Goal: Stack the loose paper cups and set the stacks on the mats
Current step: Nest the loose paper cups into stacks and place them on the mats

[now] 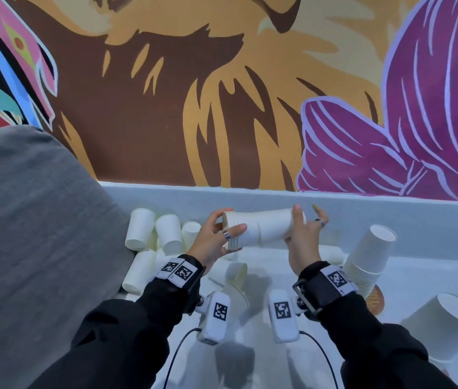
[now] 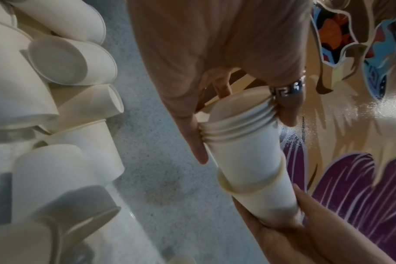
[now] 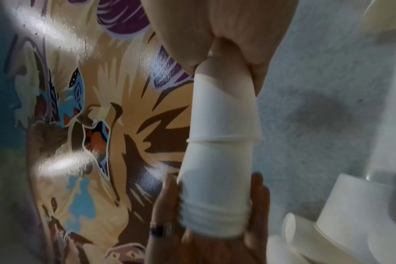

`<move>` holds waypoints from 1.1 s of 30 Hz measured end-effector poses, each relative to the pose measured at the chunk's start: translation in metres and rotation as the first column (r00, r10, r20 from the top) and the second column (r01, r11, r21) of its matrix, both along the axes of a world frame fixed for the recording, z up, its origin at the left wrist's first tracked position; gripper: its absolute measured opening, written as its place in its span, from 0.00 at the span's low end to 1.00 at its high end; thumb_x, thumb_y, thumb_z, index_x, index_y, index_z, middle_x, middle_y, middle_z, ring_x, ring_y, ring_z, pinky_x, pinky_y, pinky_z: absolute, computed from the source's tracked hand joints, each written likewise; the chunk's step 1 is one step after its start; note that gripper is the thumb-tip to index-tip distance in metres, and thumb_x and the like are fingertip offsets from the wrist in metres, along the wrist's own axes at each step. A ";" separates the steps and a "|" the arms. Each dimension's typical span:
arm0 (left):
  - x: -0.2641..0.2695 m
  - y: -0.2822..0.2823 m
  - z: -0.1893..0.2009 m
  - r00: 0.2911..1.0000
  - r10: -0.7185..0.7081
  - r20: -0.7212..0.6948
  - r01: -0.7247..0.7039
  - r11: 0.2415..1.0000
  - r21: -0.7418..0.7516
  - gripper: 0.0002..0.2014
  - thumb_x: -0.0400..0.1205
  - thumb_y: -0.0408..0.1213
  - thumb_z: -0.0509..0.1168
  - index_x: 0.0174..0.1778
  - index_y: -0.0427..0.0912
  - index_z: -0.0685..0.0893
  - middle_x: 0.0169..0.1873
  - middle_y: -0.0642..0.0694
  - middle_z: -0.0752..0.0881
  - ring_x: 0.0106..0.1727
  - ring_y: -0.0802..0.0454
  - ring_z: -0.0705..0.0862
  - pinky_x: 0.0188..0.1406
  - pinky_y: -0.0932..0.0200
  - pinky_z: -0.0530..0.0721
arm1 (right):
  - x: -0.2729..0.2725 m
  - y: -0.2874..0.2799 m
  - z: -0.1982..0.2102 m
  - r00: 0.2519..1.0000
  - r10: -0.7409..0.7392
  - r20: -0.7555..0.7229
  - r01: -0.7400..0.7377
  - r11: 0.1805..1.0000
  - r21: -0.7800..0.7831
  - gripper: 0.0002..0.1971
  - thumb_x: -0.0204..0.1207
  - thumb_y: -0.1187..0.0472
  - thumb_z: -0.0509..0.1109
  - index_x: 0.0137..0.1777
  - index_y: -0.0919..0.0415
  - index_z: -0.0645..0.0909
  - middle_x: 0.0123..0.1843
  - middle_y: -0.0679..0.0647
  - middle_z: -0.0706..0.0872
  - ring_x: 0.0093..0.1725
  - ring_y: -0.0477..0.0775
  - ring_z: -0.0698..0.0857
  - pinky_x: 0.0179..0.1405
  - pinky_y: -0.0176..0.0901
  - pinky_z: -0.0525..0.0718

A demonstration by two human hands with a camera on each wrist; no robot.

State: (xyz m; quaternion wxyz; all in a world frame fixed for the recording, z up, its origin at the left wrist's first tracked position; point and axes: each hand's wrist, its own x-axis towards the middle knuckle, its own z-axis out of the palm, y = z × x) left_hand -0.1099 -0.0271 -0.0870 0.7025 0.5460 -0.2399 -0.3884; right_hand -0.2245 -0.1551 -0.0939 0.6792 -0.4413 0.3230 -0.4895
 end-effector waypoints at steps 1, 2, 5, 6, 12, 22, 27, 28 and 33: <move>-0.002 -0.001 0.000 1.000 -0.010 -0.003 0.010 1.000 -0.002 0.20 0.77 0.29 0.70 0.62 0.49 0.76 0.52 0.44 0.79 0.52 0.44 0.83 0.54 0.42 0.86 | 0.004 0.006 -0.001 0.998 0.068 -0.004 -0.068 0.998 -0.003 0.23 0.84 0.56 0.60 0.74 0.47 0.54 0.54 0.51 0.77 0.49 0.50 0.80 0.44 0.48 0.83; -0.002 -0.002 0.000 1.000 -0.016 -0.006 0.016 1.000 -0.003 0.20 0.76 0.29 0.71 0.61 0.49 0.76 0.54 0.43 0.79 0.54 0.42 0.82 0.55 0.40 0.86 | 0.007 0.012 -0.003 0.991 0.130 -0.009 -0.130 0.991 -0.007 0.21 0.85 0.56 0.58 0.74 0.48 0.54 0.54 0.51 0.76 0.51 0.51 0.80 0.44 0.47 0.84; 0.000 -0.003 0.001 1.000 -0.011 0.007 0.011 1.000 0.013 0.21 0.76 0.29 0.71 0.62 0.49 0.76 0.55 0.43 0.79 0.56 0.40 0.82 0.54 0.39 0.86 | 0.009 0.016 -0.015 0.970 0.232 -0.068 -0.234 0.972 -0.020 0.16 0.86 0.52 0.54 0.70 0.50 0.57 0.56 0.50 0.73 0.55 0.51 0.79 0.47 0.49 0.86; 0.002 -0.003 0.001 1.000 -0.010 0.016 0.010 1.000 0.025 0.21 0.76 0.29 0.71 0.63 0.49 0.76 0.54 0.44 0.79 0.54 0.42 0.82 0.53 0.41 0.87 | 0.007 0.012 -0.018 0.967 0.233 -0.101 -0.235 0.972 -0.010 0.14 0.86 0.51 0.52 0.69 0.51 0.58 0.56 0.50 0.73 0.56 0.52 0.78 0.50 0.52 0.86; 0.010 -0.004 0.001 0.999 0.033 0.028 -0.034 0.999 0.036 0.22 0.76 0.29 0.71 0.63 0.47 0.75 0.53 0.45 0.79 0.51 0.46 0.82 0.46 0.48 0.89 | -0.009 -0.038 -0.060 0.792 -0.177 -0.584 0.120 0.984 -0.135 0.15 0.81 0.58 0.63 0.66 0.58 0.69 0.71 0.61 0.68 0.67 0.64 0.68 0.66 0.53 0.68; 0.021 -0.005 -0.007 0.997 0.072 0.016 -0.073 0.995 0.072 0.21 0.76 0.29 0.71 0.63 0.49 0.74 0.54 0.47 0.78 0.54 0.43 0.81 0.52 0.43 0.87 | -0.032 -0.099 -0.114 0.159 -0.129 -0.979 -0.327 0.929 -0.176 0.39 0.74 0.72 0.69 0.81 0.56 0.54 0.82 0.47 0.50 0.78 0.65 0.55 0.74 0.62 0.62; 0.028 -0.005 -0.012 0.995 0.096 0.009 -0.096 0.991 0.094 0.22 0.76 0.30 0.72 0.63 0.50 0.74 0.56 0.46 0.77 0.58 0.41 0.80 0.54 0.41 0.86 | -0.028 -0.102 -0.123 -0.052 -0.259 -0.964 -0.535 0.823 -0.192 0.45 0.74 0.64 0.72 0.83 0.50 0.46 0.82 0.51 0.55 0.77 0.68 0.59 0.70 0.64 0.73; 0.029 -0.005 -0.013 0.995 0.102 0.008 -0.102 0.990 0.097 0.23 0.76 0.30 0.72 0.64 0.49 0.74 0.56 0.45 0.78 0.58 0.41 0.80 0.54 0.40 0.86 | -0.027 -0.100 -0.122 -0.087 -0.308 -0.947 -0.561 0.801 -0.209 0.46 0.73 0.61 0.73 0.83 0.49 0.46 0.81 0.52 0.58 0.77 0.67 0.60 0.69 0.62 0.73; 0.027 -0.003 -0.019 0.995 0.097 0.013 -0.097 0.990 0.101 0.23 0.76 0.30 0.71 0.65 0.47 0.74 0.56 0.44 0.78 0.54 0.45 0.82 0.53 0.41 0.87 | -0.024 -0.095 -0.128 -0.141 -0.453 -0.880 -0.635 0.723 -0.270 0.42 0.74 0.57 0.70 0.81 0.49 0.47 0.76 0.50 0.68 0.77 0.59 0.64 0.70 0.61 0.69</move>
